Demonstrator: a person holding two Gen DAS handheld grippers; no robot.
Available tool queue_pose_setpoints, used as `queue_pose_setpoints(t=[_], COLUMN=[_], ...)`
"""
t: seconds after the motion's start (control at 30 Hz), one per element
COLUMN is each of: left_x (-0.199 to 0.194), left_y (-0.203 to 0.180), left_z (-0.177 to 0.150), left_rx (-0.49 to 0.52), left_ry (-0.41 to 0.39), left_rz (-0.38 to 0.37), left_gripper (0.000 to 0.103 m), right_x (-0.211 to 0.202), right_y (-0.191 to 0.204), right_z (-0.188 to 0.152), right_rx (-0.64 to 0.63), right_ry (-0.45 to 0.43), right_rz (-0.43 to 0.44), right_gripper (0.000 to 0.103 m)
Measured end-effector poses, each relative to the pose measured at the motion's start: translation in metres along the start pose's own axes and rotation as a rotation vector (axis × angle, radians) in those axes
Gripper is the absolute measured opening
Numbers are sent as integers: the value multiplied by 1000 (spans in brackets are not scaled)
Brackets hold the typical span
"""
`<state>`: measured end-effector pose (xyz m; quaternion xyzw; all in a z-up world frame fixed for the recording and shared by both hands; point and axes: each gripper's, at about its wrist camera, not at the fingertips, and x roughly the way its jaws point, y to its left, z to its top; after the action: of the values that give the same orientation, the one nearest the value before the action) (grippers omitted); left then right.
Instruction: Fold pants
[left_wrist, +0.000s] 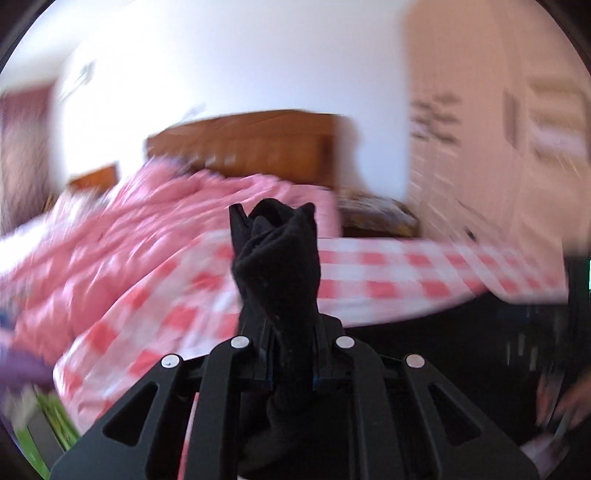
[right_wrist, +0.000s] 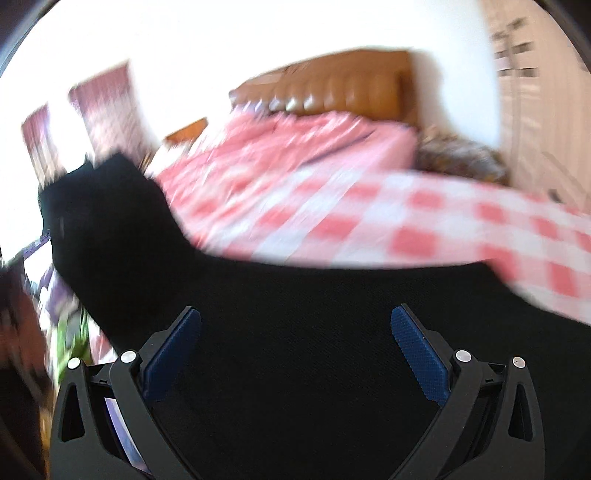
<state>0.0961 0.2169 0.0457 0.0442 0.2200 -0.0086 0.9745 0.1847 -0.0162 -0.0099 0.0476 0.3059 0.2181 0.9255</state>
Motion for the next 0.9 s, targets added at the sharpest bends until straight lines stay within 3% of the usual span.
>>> queue_pose_setpoints(t=[0.13, 0.27, 0.33, 0.37, 0.43, 0.53, 0.6, 0.67, 0.8, 0.9], left_x=[3, 28, 30, 25, 5, -31, -48, -48, -27, -20], left_y=[-112, -180, -198, -202, -206, -193, -161, -125, -42, -20], left_z=[-34, -88, -109, -113, -114, -108, -99, -92, -90, -91], left_rx=[301, 522, 622, 655, 696, 684, 584, 464, 266, 276], left_ry=[6, 112, 123, 107, 45, 7, -6, 25, 103, 108], left_rz=[-20, -70, -81, -89, -121, -239, -251, -203, -8, 36], left_gripper=[13, 18, 48, 59, 91, 94, 94, 94, 93, 93], right_x=[-48, -71, -74, -75, -74, -71, -69, -67, -53, -41], right_y=[-48, -86, -101, -104, -110, -111, -104, -89, -46, -8], right_z=[10, 1, -7, -11, -19, -27, -31, -35, -44, -51], right_rx=[98, 165, 192, 199, 211, 226, 221, 202, 125, 39], right_ry=[-102, -107, -93, -88, -77, -60, -47, -34, 25, 72], right_rz=[-71, -137, -154, -156, -158, -134, -96, -39, 130, 224], right_gripper=[99, 99, 99, 99, 99, 99, 99, 99, 99, 87])
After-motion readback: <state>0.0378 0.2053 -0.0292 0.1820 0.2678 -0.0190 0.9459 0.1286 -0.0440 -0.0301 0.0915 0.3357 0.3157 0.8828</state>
